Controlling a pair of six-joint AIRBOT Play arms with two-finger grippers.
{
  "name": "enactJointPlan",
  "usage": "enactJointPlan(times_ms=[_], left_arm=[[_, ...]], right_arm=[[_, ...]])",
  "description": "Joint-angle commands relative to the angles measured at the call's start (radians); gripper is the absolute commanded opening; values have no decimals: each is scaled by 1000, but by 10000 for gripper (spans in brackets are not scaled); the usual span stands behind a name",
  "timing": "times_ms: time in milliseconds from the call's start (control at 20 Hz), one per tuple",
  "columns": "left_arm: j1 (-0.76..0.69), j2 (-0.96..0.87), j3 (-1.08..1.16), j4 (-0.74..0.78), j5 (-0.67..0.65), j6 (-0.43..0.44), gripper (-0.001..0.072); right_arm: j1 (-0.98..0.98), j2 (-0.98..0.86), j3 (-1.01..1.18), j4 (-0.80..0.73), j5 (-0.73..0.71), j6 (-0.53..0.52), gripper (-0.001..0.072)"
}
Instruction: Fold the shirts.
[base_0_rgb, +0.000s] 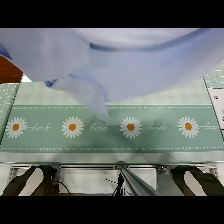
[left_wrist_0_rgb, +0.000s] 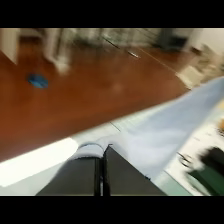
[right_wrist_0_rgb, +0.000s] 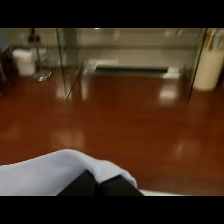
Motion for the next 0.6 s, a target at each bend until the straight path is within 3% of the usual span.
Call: enactJointPlan(times_ms=[0,250,300,550], left_arm=[[1,83,252,297,86,-171,27],[0,233,288,849,-129,-331,27],[-2,242,288,899,-170,-345,27],[-37,272,288,786,-237,-345,27]], right_arm=[[0,116,131,-180,44,121,35],[0,198,160,-338,286,191,35],[0,203,160,-360,317,191,35],[0,208,163,-288,394,190,35]])
